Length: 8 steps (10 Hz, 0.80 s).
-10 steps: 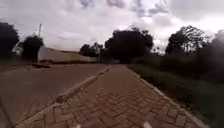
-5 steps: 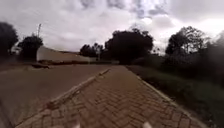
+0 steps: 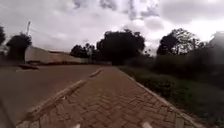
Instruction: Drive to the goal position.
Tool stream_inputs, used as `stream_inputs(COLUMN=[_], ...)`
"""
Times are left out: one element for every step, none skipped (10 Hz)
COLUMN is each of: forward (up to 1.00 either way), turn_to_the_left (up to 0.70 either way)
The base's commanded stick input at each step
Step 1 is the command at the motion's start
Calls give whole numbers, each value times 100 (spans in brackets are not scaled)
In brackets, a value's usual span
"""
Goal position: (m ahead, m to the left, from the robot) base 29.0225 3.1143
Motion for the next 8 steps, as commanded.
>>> stream_inputs(forward=[50, 50, 50, 50, 50, 50, 50, 50], turn_to_the_left=[0, 0, 0, 0, 0, 0, 0, 0])
